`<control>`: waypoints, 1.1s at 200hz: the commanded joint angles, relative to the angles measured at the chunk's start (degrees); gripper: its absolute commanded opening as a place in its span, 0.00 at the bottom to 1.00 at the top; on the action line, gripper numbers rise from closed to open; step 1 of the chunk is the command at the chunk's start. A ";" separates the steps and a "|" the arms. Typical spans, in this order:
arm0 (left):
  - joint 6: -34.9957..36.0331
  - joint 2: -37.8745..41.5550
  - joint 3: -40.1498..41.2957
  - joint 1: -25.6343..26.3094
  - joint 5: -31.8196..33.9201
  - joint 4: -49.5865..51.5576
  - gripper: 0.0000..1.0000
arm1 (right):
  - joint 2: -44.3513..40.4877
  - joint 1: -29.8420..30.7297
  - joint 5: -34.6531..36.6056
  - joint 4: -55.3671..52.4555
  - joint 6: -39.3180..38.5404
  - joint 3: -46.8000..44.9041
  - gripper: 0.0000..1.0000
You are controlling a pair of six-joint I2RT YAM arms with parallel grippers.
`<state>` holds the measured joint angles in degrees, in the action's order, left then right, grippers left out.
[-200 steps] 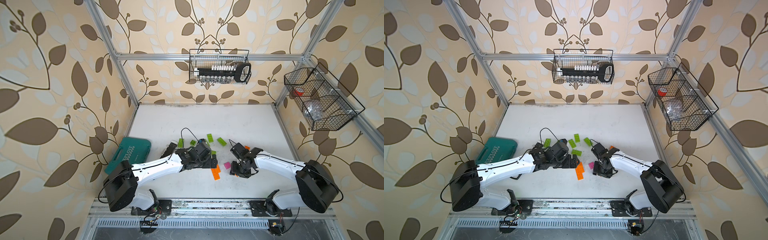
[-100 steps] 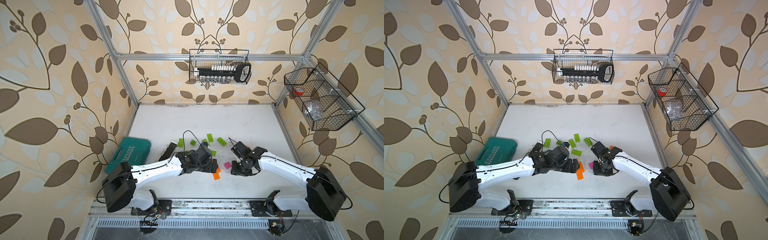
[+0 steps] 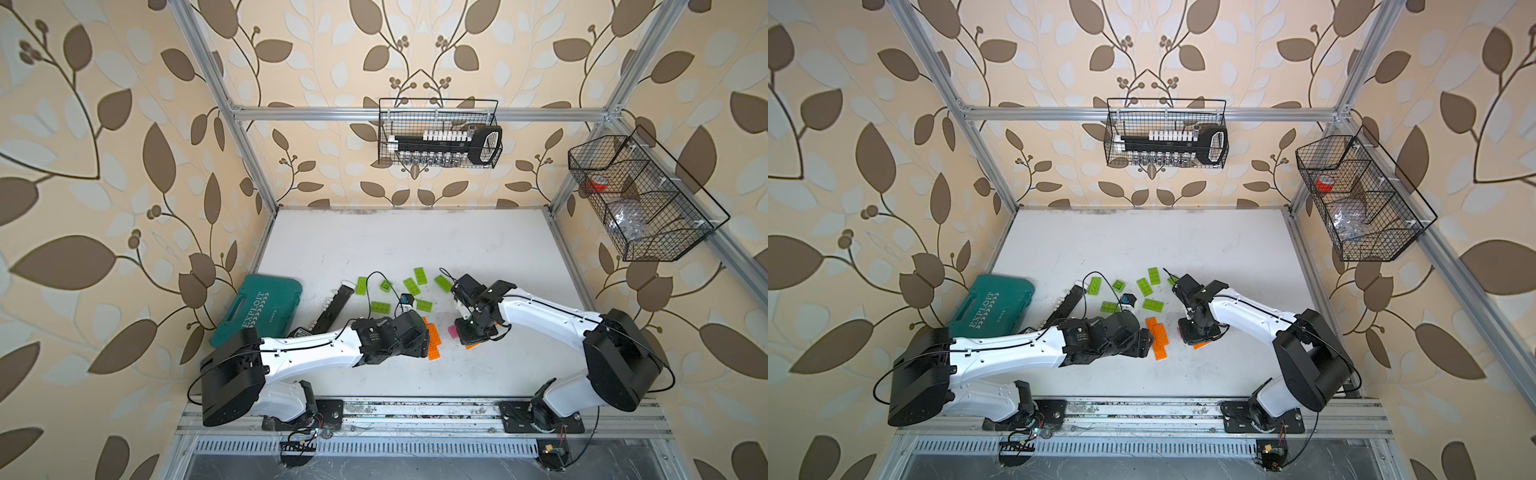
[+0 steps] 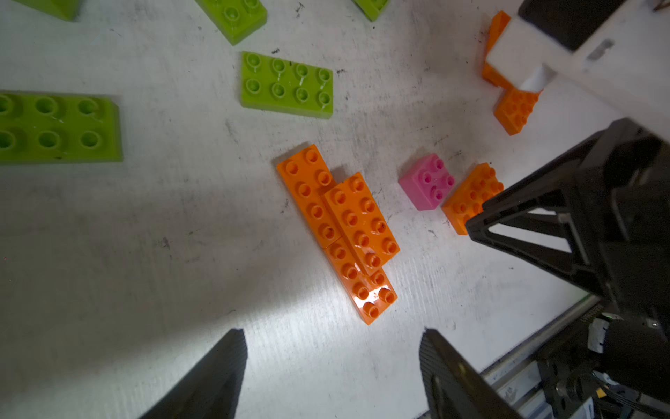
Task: Assemble a small pinwheel with lego
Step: Pick up the lego brick from the center of the board.
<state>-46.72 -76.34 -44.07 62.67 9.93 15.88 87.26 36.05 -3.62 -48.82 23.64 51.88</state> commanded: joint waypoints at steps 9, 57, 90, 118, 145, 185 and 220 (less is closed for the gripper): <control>-1.44 1.68 -0.13 0.43 2.82 -1.91 0.77 | 2.06 0.38 2.35 -2.65 -2.13 1.96 0.23; -0.88 0.60 -1.41 0.40 2.66 -0.94 0.77 | 2.73 0.41 0.87 -1.47 -2.84 1.91 0.18; -0.65 0.41 -1.73 0.40 2.56 -0.79 0.77 | 3.45 0.42 0.97 -1.01 -2.85 1.91 0.16; -0.65 0.06 -1.90 0.43 2.28 -0.67 0.77 | 4.45 0.38 1.23 -0.93 -2.89 1.96 0.15; -0.65 0.13 -1.89 0.41 2.28 -0.66 0.77 | 5.70 0.42 1.20 -0.69 -2.86 1.91 0.14; -0.60 0.47 -1.69 0.39 2.28 -0.64 0.77 | 6.86 0.39 1.75 -1.18 -2.52 1.87 0.12; -0.64 0.66 -1.54 0.39 2.54 -0.65 0.77 | 7.25 0.59 3.53 -1.89 -1.99 2.03 0.11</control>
<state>-47.22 -76.25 -44.16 62.67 11.05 15.16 92.77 36.27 -2.28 -49.84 21.37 53.39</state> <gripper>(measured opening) 0.768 0.112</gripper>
